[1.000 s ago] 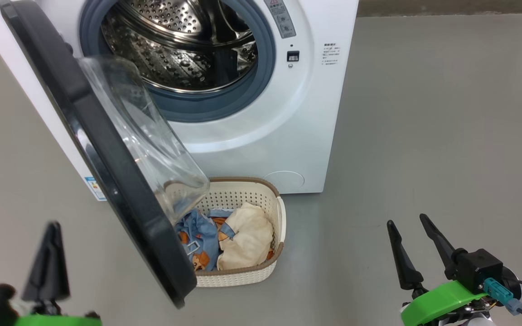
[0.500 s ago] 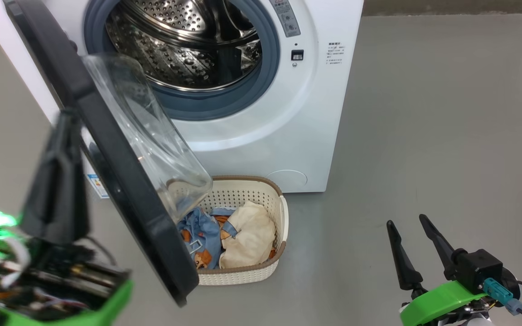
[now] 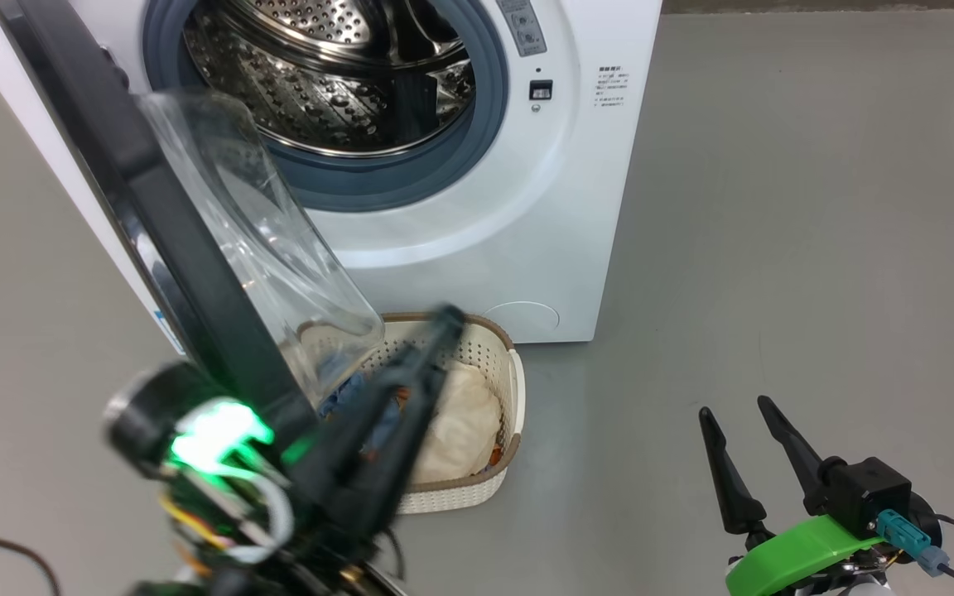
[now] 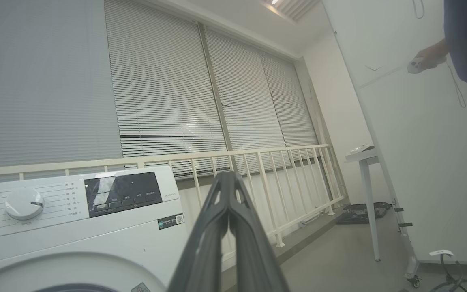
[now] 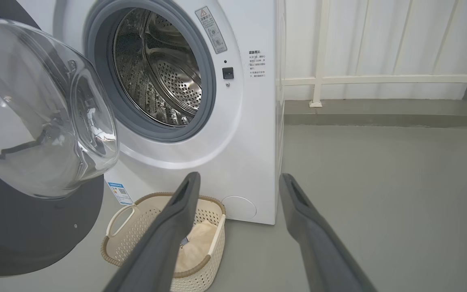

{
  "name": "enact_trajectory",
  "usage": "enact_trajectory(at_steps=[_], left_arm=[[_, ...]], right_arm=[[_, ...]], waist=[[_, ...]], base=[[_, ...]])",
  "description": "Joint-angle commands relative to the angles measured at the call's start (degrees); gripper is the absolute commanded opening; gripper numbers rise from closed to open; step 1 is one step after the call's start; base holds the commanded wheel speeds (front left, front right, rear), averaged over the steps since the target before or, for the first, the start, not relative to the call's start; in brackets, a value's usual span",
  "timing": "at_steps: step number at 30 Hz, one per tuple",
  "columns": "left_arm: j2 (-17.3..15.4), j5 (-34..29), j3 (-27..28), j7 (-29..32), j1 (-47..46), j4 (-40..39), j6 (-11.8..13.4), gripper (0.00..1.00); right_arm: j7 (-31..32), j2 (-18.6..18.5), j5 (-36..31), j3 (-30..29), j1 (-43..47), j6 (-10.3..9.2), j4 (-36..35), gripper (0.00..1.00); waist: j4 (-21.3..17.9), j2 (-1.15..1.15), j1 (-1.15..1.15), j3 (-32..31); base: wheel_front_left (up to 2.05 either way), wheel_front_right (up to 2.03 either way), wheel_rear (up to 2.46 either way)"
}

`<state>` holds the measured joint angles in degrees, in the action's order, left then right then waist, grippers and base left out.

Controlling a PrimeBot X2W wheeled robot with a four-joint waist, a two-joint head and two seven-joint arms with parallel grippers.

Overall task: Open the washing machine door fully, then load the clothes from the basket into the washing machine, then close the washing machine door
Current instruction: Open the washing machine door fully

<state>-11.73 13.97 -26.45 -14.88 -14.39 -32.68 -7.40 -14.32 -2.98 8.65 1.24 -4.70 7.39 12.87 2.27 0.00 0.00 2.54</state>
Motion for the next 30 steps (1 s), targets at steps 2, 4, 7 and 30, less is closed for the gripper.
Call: enact_trajectory(at_steps=[2,4,7,30], left_arm=[[-0.74,-0.17,-0.34,-0.12,-2.38,-0.11,-0.09,0.00],[-0.62,0.11,-2.56,-0.12,-1.96,1.02,-0.09,0.00],[-0.23,0.65,-5.23,-0.12,-0.97,2.70,-0.09,0.00],[1.48,4.19,-11.28,-0.12,7.14,20.17,-0.09,0.00]], right_arm=[[-0.68,-0.17,0.38,1.66,-1.44,0.10,-1.01,1.00],[-0.68,-0.19,0.46,1.74,-1.48,0.10,-0.87,1.00],[-0.68,-0.24,0.60,1.78,-1.50,0.10,-0.70,1.00],[-0.68,-1.22,1.33,2.45,-1.71,0.10,0.12,1.00]], waist=[[0.02,0.00,0.00,0.00],[0.05,0.00,0.00,0.00],[0.16,0.00,0.00,-0.05],[2.19,0.00,0.00,0.89]], base=[[0.00,0.00,0.00],[0.00,0.00,0.00],[0.00,0.00,0.00],[0.00,0.00,0.00]])
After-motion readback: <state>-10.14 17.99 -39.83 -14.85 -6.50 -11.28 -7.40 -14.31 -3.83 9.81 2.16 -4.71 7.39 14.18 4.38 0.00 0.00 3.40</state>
